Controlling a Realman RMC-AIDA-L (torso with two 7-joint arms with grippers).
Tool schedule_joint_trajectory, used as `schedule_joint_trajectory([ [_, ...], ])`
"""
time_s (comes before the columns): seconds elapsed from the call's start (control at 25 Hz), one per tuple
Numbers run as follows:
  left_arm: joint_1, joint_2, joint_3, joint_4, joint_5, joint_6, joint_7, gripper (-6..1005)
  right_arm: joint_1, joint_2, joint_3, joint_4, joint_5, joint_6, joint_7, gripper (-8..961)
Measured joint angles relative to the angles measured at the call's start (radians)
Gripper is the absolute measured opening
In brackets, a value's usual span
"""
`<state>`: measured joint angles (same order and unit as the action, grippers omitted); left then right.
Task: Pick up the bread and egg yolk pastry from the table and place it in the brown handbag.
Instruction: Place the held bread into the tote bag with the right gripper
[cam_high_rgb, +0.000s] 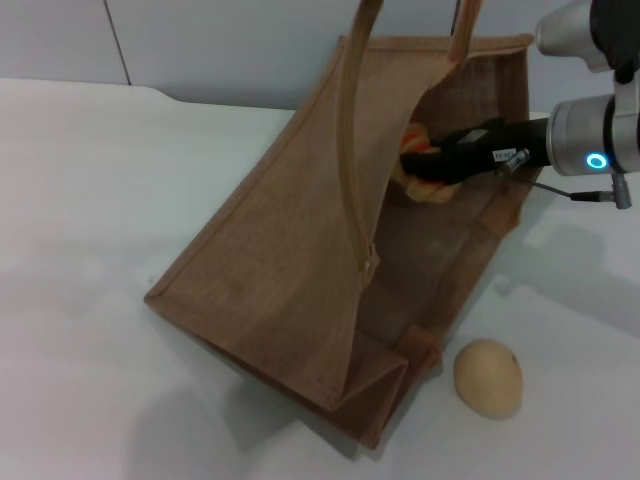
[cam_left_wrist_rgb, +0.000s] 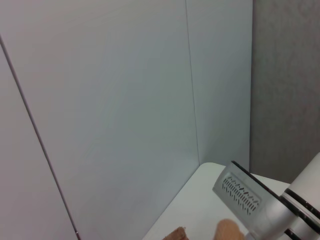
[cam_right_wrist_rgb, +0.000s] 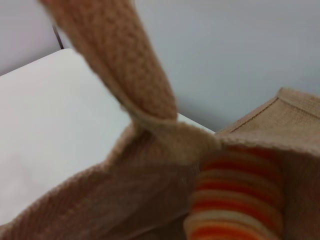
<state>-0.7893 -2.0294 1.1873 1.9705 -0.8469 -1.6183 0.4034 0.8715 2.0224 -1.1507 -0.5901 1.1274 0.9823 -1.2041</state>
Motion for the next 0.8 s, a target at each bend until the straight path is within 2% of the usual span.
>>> schedule_joint_trajectory([
  [0.28, 0.004, 0.000, 0.000, -0.016, -0.001, 0.004, 0.003, 119, 0.004, -0.001, 0.001, 0.004, -0.001, -0.004, 0.001, 447],
  [0.8, 0.058, 0.004, -0.039, -0.030, 0.032, 0.026, 0.009, 119, -0.021, -0.001, 0.015, -0.039, -0.001, 0.050, 0.054, 835],
])
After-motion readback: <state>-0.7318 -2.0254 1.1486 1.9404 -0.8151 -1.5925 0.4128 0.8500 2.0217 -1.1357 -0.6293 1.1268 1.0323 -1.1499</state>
